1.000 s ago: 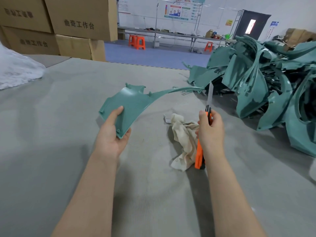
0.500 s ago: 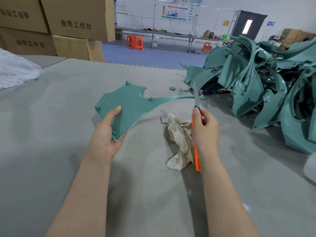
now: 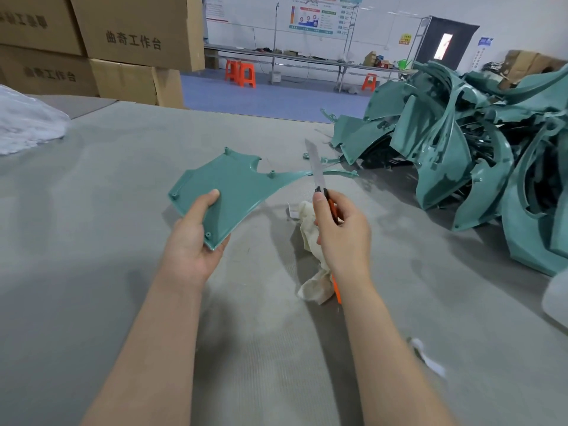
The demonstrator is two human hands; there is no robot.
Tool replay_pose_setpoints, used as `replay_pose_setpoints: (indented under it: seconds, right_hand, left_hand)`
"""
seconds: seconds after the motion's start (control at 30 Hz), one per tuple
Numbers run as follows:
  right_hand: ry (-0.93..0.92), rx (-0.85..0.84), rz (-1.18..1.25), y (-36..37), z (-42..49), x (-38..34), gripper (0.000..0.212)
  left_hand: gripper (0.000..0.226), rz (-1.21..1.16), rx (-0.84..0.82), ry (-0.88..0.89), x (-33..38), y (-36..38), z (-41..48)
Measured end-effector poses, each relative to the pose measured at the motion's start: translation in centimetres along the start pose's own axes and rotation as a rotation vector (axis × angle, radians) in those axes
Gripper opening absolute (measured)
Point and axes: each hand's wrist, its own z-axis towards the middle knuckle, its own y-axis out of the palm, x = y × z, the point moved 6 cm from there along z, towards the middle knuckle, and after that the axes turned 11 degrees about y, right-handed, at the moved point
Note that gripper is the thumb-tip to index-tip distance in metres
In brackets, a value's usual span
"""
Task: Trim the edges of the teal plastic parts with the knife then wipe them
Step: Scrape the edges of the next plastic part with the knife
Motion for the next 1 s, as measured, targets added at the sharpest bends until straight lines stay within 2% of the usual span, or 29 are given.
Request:
replay_pose_setpoints:
  seconds: [0.27, 0.53, 0.6, 0.77, 0.87, 1.0]
  right_hand:
    - [-0.040, -0.047, 0.013, 1.0, -0.6, -0.1, 0.013]
    - [-0.206, -0.173, -0.128, 3.6, -2.6, -1.3, 0.011]
    - [-0.197, -0.132, -0.079, 2.9, -2.3, -1.5, 0.008]
    - [-0.120, 0.105, 0.003, -0.5, -0.4, -0.8, 0.007]
    - [-0.033, 0.153, 0.055, -1.5, 0.2, 0.0, 0.015]
    - [-0.010, 0.174, 0.051, -1.7, 0.4, 0.3, 0.017]
  left_hand:
    - [0.006, -0.014, 0.034, -0.034, -0.5, 0.2, -0.1]
    - [0.007, -0.069, 0.089, -0.095, -1.3, 0.1, -0.1]
    - [0.008, -0.132, 0.095, -0.129, -1.3, 0.2, 0.0]
    - [0.008, -0.162, 0.075, -0.183, -1.1, 0.5, -0.2]
    - [0.006, -0.191, 0.061, -0.208, -1.0, 0.8, -0.4]
    - [0.006, -0.167, 0.029, -0.222, -1.0, 0.9, -0.5]
